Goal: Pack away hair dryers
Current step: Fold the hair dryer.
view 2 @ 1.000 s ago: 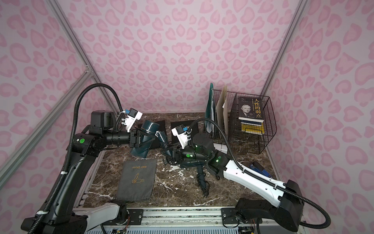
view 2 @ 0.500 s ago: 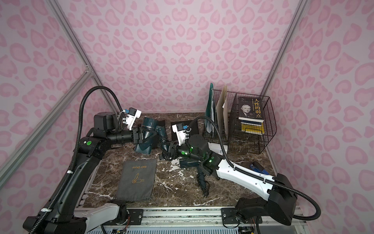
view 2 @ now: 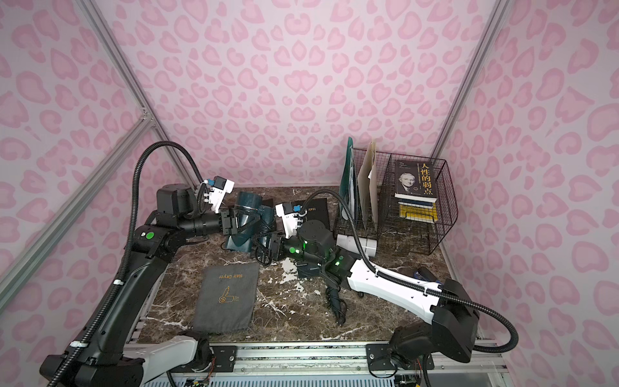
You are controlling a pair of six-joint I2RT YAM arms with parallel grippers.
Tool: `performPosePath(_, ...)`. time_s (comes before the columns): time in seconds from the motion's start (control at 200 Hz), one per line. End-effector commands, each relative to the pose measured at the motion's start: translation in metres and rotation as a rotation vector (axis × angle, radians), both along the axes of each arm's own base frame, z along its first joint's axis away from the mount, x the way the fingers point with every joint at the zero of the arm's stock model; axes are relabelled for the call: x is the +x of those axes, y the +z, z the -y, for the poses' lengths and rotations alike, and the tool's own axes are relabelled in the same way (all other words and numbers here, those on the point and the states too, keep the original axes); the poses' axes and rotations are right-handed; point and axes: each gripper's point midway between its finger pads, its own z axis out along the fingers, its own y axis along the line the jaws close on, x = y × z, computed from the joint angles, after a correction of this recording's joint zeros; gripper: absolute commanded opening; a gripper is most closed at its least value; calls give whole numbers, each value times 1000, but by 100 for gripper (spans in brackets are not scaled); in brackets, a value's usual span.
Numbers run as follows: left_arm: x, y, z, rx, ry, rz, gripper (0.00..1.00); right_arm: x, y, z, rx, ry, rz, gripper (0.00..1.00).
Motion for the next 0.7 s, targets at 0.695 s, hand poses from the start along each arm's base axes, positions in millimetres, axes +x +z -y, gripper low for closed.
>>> performPosePath(0.695, -10, 25, 10, 0, -118, 68, 2, -31, 10, 46, 72, 102, 145, 54)
